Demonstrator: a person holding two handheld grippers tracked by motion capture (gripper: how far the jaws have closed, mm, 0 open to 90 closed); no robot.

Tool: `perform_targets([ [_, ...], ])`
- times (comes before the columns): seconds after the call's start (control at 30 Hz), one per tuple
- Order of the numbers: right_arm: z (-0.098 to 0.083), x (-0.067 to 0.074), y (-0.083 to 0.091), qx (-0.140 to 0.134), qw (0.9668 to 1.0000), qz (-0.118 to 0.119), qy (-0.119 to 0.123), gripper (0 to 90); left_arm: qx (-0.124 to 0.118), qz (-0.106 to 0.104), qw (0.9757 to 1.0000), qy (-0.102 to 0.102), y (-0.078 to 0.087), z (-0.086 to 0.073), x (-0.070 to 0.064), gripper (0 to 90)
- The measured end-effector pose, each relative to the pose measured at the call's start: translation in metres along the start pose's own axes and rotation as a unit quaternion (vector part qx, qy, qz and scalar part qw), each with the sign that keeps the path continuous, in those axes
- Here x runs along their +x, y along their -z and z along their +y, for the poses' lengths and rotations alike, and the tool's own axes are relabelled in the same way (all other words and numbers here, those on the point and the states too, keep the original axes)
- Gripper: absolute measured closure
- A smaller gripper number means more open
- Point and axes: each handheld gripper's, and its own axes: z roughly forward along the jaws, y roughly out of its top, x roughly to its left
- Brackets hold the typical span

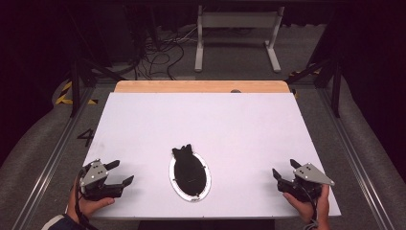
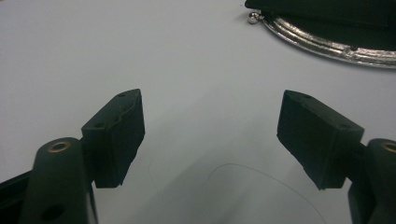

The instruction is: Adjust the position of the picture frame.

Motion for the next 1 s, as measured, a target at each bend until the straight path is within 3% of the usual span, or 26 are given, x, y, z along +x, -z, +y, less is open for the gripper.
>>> perform_targets([
  [0.23,-0.001,0.002,-0.002,0.003,0.9998,0.019,0.003,33.3,0.013,-0.002,0.9999,-0.008,-0.002,0.001,-0.008,35.1],
  [0.3,-0.001,0.004,0.0,-0.006,0.9996,0.022,0.014,38.0,0.009,-0.005,0.9999,-0.008,-0.003,0.002,-0.01,42.5],
  [0.53,0.004,0.011,-0.007,-0.004,0.999,0.04,0.017,45.6,0.028,-0.033,0.9981,-0.044,-0.012,0.01,-0.021,60.9],
  [0.67,0.01,0.021,-0.014,0.002,0.9978,0.059,0.03,59.6,0.035,-0.052,0.9964,-0.057,-0.019,0.016,-0.027,74.1],
  [0.73,0.014,0.026,-0.018,0.001,0.9969,0.076,0.023,67.9,0.039,-0.062,0.9954,-0.062,-0.023,0.02,-0.029,78.8],
  [0.87,0.024,0.043,-0.026,-0.005,0.994,0.106,0.028,80.9,0.05,-0.085,0.9922,-0.077,-0.037,0.029,-0.037,83.3],
  [0.9,0.024,0.043,-0.026,-0.005,0.994,0.106,0.028,80.9,0.05,-0.085,0.9922,-0.077,-0.037,0.029,-0.037,83.3],
  [1.0,0.034,0.058,-0.034,-0.006,0.9907,0.134,0.022,85.1,0.049,-0.093,0.9908,-0.085,-0.048,0.036,-0.043,84.0],
])
